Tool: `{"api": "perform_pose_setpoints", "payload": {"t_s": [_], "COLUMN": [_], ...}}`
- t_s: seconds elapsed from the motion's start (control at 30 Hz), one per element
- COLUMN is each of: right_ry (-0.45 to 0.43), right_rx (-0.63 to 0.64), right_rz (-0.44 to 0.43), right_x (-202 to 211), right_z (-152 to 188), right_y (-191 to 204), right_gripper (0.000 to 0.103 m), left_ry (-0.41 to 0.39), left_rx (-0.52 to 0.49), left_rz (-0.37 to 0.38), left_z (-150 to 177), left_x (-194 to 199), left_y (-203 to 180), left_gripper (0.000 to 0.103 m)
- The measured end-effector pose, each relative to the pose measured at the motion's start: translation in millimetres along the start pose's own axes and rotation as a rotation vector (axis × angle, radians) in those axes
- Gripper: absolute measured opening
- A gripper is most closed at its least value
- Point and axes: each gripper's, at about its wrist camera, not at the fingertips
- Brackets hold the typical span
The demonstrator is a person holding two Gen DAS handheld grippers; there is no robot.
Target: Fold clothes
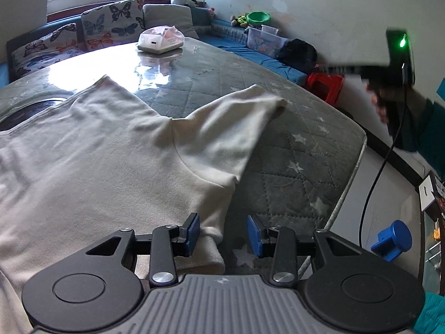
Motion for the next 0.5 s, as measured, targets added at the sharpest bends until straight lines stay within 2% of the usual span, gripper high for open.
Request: {"api": "perform_pose_setpoints", "payload": {"t_s": [0.1, 0.17, 0.23, 0.3, 0.4, 0.43, 0.5], "right_ry": [0.043, 0.055, 0.069, 0.079, 0.101, 0.109, 0.112], "right_rx": [-0.079, -0.115, -0.127, -0.13, -0.151, -0.155, -0.158], "right_rz": [-0.007, -0.056, -0.089, -0.103, -0.108, -0.105, -0.107], "right_x": [-4, -12, -25, -39, -58, -62, -65], "right_z": [13, 13, 11, 9, 12, 13, 16], "right_y": [-8, -6, 2, 7, 10, 12, 14], "right_gripper": [0.013, 0.021, 0.035, 0.038, 0.036, 0.025, 0.011], "left_ry": [-0.011, -0.023, -0.03, -0.032, -0.039, -0.041, -0.04], "left_rx": [-0.008, -0.002, 0.009, 0.019, 0.029, 0.034, 0.044], "left_rz": [0.006, 0.007, -0.001, -0.008, -0.009, -0.008, -0.001], "left_z": [-3, -7, -10, -12, -16, -18, -20], "left_x": [3, 4, 2, 0, -3, -4, -8], "left_y": [-2, -2, -3, -3, -3, -2, -2], "left_gripper": [0.041, 0.041, 0.041, 0.041, 0.041, 0.041, 0.041]}}
Point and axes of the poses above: each gripper's, at about its wrist camera, not at the fingertips, and x roughly against the way its jaws point, y to its left, z to its underside, and after that the axes turned 12 degrees about -z, right-handed
